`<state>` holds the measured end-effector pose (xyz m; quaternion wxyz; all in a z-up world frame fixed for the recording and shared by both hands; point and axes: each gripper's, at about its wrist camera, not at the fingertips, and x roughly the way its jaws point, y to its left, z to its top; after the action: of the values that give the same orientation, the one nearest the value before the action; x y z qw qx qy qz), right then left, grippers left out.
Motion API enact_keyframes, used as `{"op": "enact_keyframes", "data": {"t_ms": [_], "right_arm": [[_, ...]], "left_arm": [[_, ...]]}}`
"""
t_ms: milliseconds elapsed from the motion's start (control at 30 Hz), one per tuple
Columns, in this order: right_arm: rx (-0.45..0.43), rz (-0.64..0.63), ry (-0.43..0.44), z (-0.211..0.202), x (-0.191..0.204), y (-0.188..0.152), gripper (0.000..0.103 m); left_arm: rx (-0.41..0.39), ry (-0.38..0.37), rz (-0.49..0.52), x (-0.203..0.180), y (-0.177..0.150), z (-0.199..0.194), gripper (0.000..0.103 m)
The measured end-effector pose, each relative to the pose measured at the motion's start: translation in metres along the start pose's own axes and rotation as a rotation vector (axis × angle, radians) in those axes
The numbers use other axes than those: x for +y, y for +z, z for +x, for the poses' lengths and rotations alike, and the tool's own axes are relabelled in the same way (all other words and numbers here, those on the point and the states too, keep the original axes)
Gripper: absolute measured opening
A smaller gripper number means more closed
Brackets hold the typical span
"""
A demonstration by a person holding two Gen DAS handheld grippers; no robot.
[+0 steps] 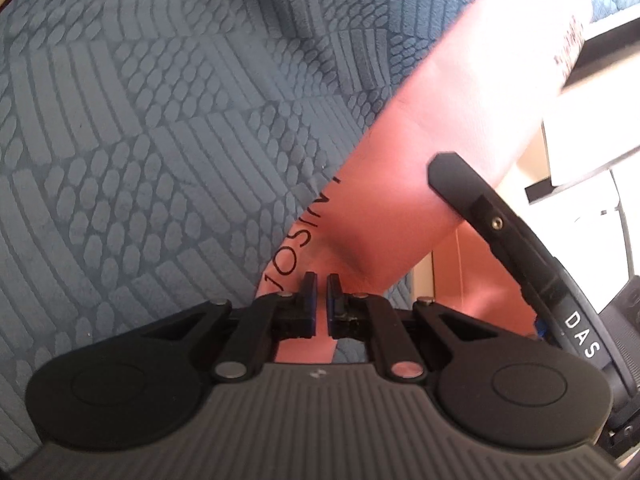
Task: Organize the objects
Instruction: 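Lift the pink roll upright with the right gripper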
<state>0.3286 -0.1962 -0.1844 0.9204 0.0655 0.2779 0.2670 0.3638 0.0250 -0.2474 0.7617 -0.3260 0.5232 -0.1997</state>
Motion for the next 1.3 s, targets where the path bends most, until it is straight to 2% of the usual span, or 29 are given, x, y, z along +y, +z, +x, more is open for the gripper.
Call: {"op": "enact_keyframes", "data": {"t_ms": [167,233,267,333,400,500,567,633,733,933,1100,1300], "right_arm": [[0.034,0.004,0.041,0.010,-0.005,0.011,0.015],[0.051,0.001,0.051,0.018,-0.007,0.017,0.027],[0.056,0.015,0.049,0.018,-0.011,0.019,0.029],[0.079,0.077,0.073,0.022,-0.022,0.024,0.030],[0.111,0.139,0.058,0.031,-0.030,0.031,0.030],[0.127,0.142,0.046,0.036,-0.031,0.038,0.028],[0.113,0.088,0.012,0.034,-0.026,0.040,0.018],[0.095,0.004,0.023,0.026,-0.016,0.039,0.015],[0.064,-0.084,0.050,0.006,-0.002,0.035,0.013],[0.010,-0.257,0.051,-0.032,0.026,0.018,0.012],[-0.018,-0.292,0.021,-0.052,0.032,-0.006,0.010],[-0.052,-0.350,0.044,-0.064,0.039,-0.019,0.010]], "left_arm": [[0.001,-0.003,0.005,0.003,-0.002,-0.003,0.008],[0.005,-0.007,0.006,0.004,-0.001,-0.003,0.008],[0.005,-0.010,0.006,0.005,-0.001,-0.003,0.008],[0.007,-0.011,0.009,0.004,-0.001,-0.006,0.008],[0.006,-0.004,0.020,0.002,-0.001,-0.007,0.008],[0.005,0.010,0.048,-0.002,-0.001,-0.007,0.008],[0.004,0.015,0.047,-0.003,-0.001,-0.008,0.008],[0.003,0.014,0.043,-0.002,-0.001,-0.008,0.008],[0.006,-0.002,0.021,0.000,0.002,-0.005,0.008],[0.021,-0.038,-0.036,0.010,0.000,-0.007,0.008],[0.027,-0.072,-0.107,0.023,-0.009,-0.014,0.008],[0.024,-0.067,-0.121,0.025,-0.008,-0.011,0.008]]}}
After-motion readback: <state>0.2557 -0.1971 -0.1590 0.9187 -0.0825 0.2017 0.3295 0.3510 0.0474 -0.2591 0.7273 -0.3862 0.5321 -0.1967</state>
